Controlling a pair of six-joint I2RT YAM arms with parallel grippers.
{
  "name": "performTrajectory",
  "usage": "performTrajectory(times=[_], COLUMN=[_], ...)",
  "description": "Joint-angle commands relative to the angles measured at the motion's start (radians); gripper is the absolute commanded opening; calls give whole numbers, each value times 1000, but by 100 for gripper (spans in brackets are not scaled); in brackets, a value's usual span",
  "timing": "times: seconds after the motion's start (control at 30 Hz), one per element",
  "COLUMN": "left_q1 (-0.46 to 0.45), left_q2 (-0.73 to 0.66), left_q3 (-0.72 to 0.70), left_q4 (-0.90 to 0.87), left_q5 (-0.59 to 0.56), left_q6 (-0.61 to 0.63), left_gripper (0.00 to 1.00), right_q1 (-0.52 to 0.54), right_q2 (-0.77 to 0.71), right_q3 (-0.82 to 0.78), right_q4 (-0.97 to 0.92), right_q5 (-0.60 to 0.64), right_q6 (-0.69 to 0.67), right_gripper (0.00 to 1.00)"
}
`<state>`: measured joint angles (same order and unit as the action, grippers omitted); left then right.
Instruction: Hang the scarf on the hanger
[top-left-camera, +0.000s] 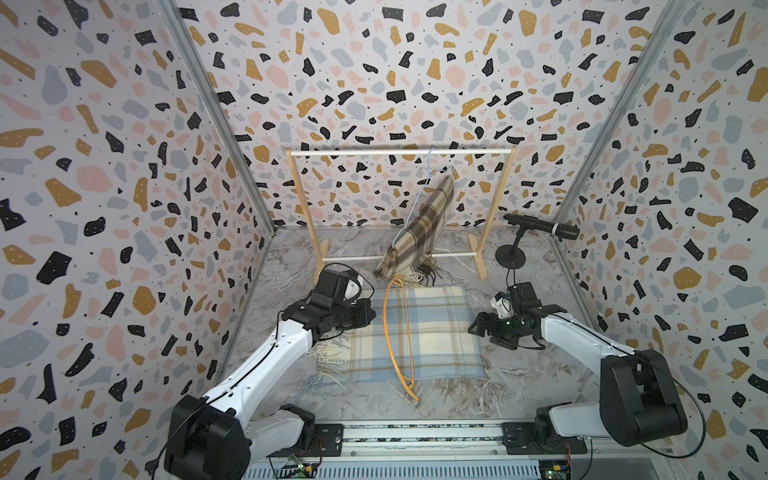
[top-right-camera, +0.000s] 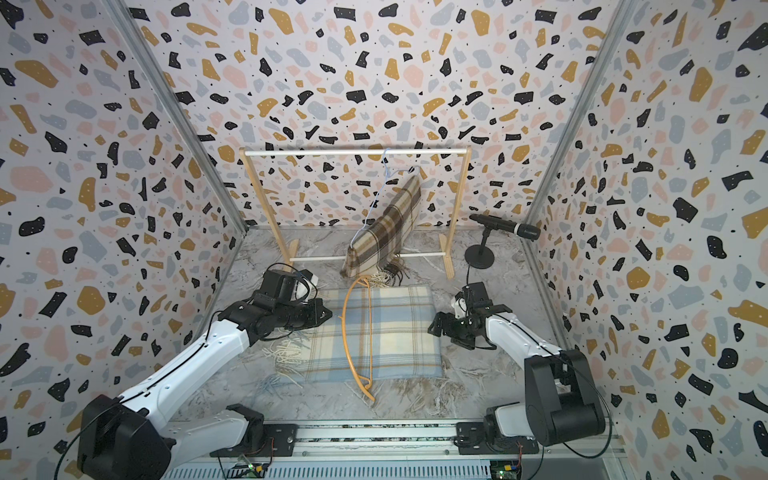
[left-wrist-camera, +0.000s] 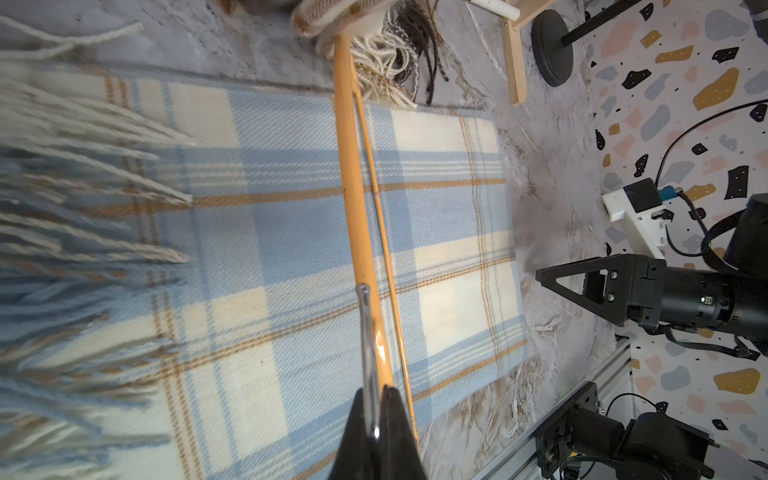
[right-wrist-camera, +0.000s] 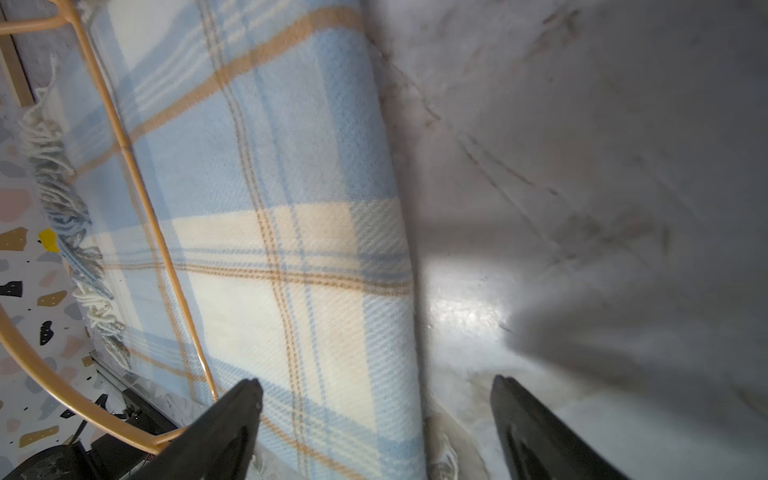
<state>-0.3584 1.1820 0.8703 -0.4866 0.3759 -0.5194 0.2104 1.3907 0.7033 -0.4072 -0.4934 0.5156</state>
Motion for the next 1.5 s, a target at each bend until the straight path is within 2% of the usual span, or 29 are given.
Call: performTrajectory(times=[0.0,0.23,0.5,0.7,0.83,0.93,1.17,1.47], left_q1=[21,45,59,60,60,59,47,-51], left_q2=[14,20,22,30,17,-1,-37,17], left_q3=[-7,-24,-47,-78,-103,-118,-146,-132], left_q4=[57,69,86,111,113,120,135,185], left_q5=[2,-1,-17,-7,-15,-13,30,34], left_q6=[59,76,79,68,67,62,35,-3], left_gripper=[0,0,0,0,0,0,0,0], right_q1=[-3,-5,-5,-4,-5,-4,-27,-86], right_q2=[23,83,171,172,131,85,-62,-125], right_q3=[-23,-54,-121,-141,-138,-128,-104,-102], right_q4=[88,164,427,534,507,411,118,15], right_q5=[-83,-113,-243,-283,-280,-248,-138,-179], right_q6=[32,71,212,287,281,240,123,55], right_gripper=[89,87,74,48,21,0,0,0])
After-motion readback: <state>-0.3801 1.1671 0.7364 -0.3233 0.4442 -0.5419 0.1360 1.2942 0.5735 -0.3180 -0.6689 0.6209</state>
